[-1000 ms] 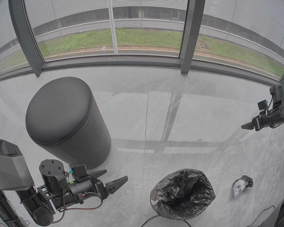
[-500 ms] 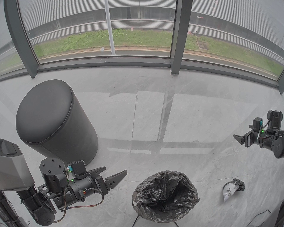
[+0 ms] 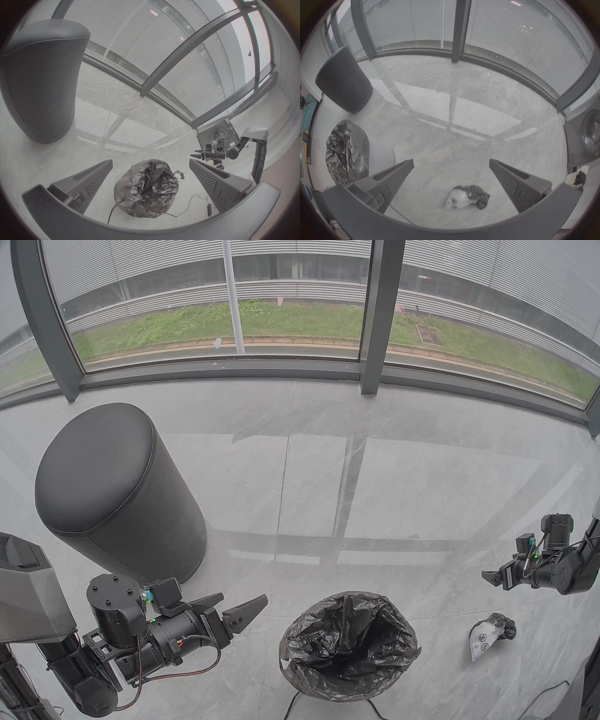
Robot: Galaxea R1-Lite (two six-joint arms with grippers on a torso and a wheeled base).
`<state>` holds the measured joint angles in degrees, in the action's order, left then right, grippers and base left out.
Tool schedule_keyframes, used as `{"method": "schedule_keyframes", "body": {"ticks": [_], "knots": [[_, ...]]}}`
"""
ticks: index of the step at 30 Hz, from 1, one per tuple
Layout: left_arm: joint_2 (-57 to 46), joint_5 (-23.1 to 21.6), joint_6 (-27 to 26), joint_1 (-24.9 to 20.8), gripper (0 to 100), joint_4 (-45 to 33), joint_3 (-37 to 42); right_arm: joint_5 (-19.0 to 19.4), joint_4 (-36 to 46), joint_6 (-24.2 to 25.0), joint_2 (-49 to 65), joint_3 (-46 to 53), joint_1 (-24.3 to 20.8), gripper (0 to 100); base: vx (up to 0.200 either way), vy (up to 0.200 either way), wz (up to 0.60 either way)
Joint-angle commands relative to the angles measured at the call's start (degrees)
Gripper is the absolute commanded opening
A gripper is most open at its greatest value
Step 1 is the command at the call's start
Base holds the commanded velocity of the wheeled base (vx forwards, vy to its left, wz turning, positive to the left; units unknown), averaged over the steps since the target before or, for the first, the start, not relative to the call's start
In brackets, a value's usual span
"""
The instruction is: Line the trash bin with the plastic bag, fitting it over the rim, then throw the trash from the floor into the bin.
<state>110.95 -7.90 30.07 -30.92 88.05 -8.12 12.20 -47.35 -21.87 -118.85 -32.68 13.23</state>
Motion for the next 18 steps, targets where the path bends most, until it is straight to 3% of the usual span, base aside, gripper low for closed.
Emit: {"method": "schedule_keyframes", "body": {"ticks": [1, 6, 18], "knots": [[-0.03, -0.01, 0.07, -0.02, 100, 0.01, -0.14, 0.01, -0.11, -0.10, -4.38, -0.10, 2.15, 100, -0.200, 0.000, 0.00], [0.67, 0.08, -0.46, 0.15, 100, 0.01, -1.46, 0.01, -0.29, -0.10, -5.78, -1.59, 3.03, 100, -0.200, 0.000, 0.00], [3.14, 0.08, -0.63, -0.81, 100, 0.10, -2.60, 0.01, -0.38, 0.42, -16.42, -10.82, 6.37, 100, 0.000, 0.000, 0.00]]}}
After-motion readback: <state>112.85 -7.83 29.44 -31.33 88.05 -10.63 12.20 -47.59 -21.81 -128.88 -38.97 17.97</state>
